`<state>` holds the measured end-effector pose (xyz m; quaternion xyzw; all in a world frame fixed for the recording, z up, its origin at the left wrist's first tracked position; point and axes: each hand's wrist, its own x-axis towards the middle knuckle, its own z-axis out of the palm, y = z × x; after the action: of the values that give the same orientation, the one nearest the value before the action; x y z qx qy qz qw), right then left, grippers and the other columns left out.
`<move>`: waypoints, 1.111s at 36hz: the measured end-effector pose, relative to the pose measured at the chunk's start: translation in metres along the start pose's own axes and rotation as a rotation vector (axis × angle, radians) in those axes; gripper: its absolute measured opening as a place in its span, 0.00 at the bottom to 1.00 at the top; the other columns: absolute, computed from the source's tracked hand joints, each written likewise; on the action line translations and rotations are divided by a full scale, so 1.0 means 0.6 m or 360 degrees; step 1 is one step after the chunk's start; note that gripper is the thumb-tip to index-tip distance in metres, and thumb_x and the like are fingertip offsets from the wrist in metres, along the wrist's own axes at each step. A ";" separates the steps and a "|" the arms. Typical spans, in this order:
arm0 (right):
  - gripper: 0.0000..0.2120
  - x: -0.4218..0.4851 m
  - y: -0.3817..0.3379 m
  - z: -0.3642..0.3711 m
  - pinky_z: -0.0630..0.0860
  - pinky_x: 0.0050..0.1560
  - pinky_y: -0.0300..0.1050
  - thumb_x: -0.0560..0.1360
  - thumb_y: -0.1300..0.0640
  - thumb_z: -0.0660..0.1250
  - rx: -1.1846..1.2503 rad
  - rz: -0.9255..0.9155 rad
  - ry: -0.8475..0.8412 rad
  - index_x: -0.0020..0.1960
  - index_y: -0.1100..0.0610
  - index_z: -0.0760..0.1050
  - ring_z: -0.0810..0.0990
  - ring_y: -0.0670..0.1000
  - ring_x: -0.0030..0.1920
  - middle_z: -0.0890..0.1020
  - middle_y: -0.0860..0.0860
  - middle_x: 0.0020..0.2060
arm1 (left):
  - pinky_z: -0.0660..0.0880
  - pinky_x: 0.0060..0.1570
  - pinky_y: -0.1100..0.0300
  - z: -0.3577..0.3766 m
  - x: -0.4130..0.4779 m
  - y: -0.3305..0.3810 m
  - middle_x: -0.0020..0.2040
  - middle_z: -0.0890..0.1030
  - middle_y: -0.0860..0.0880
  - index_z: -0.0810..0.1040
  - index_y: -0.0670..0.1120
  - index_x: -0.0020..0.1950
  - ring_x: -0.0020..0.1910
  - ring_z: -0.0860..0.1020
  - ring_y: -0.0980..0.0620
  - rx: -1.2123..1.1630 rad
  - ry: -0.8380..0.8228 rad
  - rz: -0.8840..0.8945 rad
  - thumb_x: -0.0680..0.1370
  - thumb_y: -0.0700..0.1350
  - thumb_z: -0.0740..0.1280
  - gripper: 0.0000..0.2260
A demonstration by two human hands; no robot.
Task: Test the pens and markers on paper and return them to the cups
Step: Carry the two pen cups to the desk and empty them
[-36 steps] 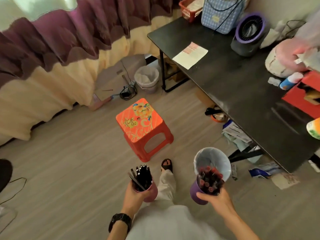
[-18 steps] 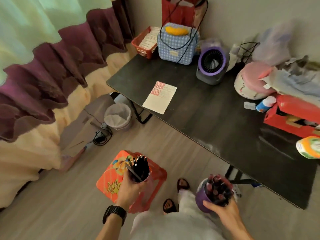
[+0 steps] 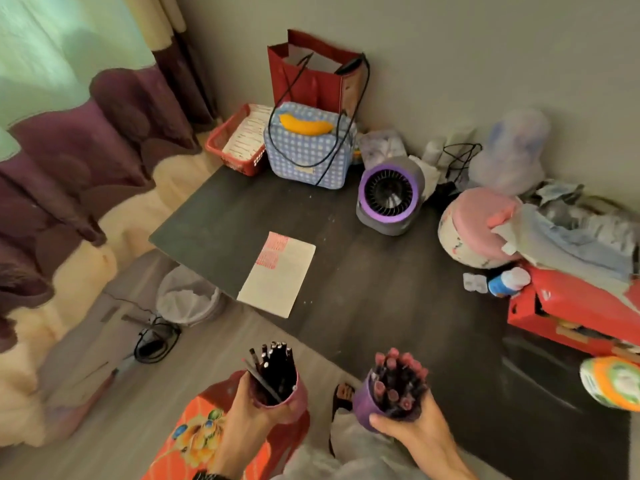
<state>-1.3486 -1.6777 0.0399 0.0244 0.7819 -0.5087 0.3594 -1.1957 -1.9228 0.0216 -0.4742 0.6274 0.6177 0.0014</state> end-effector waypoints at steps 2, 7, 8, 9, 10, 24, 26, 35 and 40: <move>0.48 0.039 -0.032 -0.007 0.73 0.57 0.34 0.46 0.44 0.86 -0.0099 0.0025 -0.0027 0.63 0.36 0.72 0.79 0.29 0.55 0.83 0.28 0.52 | 0.80 0.39 0.67 0.004 0.023 0.045 0.50 0.86 0.60 0.76 0.58 0.56 0.47 0.85 0.59 -0.0033 0.0004 0.0018 0.47 0.56 0.87 0.39; 0.42 0.111 -0.093 -0.015 0.74 0.53 0.33 0.47 0.41 0.85 -0.0228 0.0033 -0.0105 0.58 0.36 0.73 0.80 0.32 0.53 0.83 0.29 0.48 | 0.80 0.50 0.56 0.008 0.056 0.124 0.53 0.85 0.60 0.73 0.65 0.57 0.50 0.84 0.60 0.0011 -0.0023 0.0123 0.48 0.66 0.84 0.41; 0.42 0.122 -0.106 -0.014 0.73 0.52 0.32 0.47 0.41 0.85 -0.0230 0.0015 -0.0120 0.58 0.36 0.73 0.79 0.32 0.52 0.82 0.26 0.48 | 0.80 0.49 0.57 0.009 0.061 0.141 0.53 0.84 0.61 0.73 0.67 0.56 0.50 0.84 0.61 0.0020 -0.0014 0.0164 0.48 0.67 0.84 0.40; 0.42 0.133 -0.117 -0.013 0.73 0.52 0.31 0.47 0.41 0.85 -0.0223 0.0005 -0.0127 0.59 0.36 0.72 0.79 0.31 0.52 0.81 0.24 0.48 | 0.80 0.48 0.58 0.010 0.066 0.156 0.54 0.84 0.62 0.72 0.68 0.56 0.51 0.83 0.62 0.0030 -0.0005 0.0195 0.48 0.67 0.84 0.39; 0.42 0.142 -0.126 -0.010 0.73 0.52 0.30 0.48 0.41 0.85 -0.0206 -0.0002 -0.0129 0.59 0.36 0.72 0.79 0.31 0.52 0.80 0.23 0.48 | 0.80 0.49 0.58 0.010 0.072 0.170 0.54 0.84 0.62 0.72 0.68 0.57 0.51 0.83 0.63 0.0039 -0.0002 0.0214 0.49 0.67 0.84 0.40; 0.45 0.195 -0.152 0.054 0.74 0.64 0.37 0.50 0.49 0.86 0.0283 0.0097 0.0146 0.63 0.34 0.71 0.80 0.32 0.57 0.82 0.29 0.55 | 0.80 0.51 0.57 0.038 0.237 0.280 0.54 0.84 0.46 0.73 0.47 0.63 0.53 0.84 0.50 0.0400 -0.0330 0.0306 0.59 0.33 0.85 0.37; 0.48 0.200 -0.152 0.061 0.73 0.69 0.43 0.51 0.51 0.86 0.0363 0.0122 0.0255 0.66 0.36 0.70 0.79 0.36 0.61 0.82 0.33 0.59 | 0.77 0.53 0.57 0.044 0.270 0.295 0.56 0.81 0.49 0.70 0.49 0.64 0.56 0.81 0.51 0.0521 -0.0532 0.0266 0.60 0.42 0.86 0.37; 0.41 0.229 -0.134 0.078 0.73 0.44 0.29 0.48 0.43 0.84 0.0464 0.0498 0.0750 0.58 0.34 0.71 0.81 0.29 0.47 0.82 0.26 0.47 | 0.77 0.43 0.67 0.125 0.382 0.354 0.48 0.84 0.57 0.72 0.52 0.61 0.43 0.82 0.64 0.0922 -0.0941 0.0237 0.56 0.57 0.82 0.37; 0.41 0.250 -0.120 0.067 0.74 0.49 0.38 0.46 0.42 0.83 0.0450 0.0628 0.0909 0.55 0.39 0.71 0.80 0.34 0.50 0.84 0.30 0.46 | 0.75 0.46 0.66 0.175 0.436 0.354 0.52 0.82 0.62 0.67 0.57 0.56 0.49 0.81 0.65 0.1094 -0.1342 0.0089 0.55 0.64 0.81 0.37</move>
<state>-1.4669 -1.7941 -0.0011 0.3649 0.7530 -0.5053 0.2111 -1.5278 -2.0414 0.0073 -0.1406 0.7506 0.5135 0.3914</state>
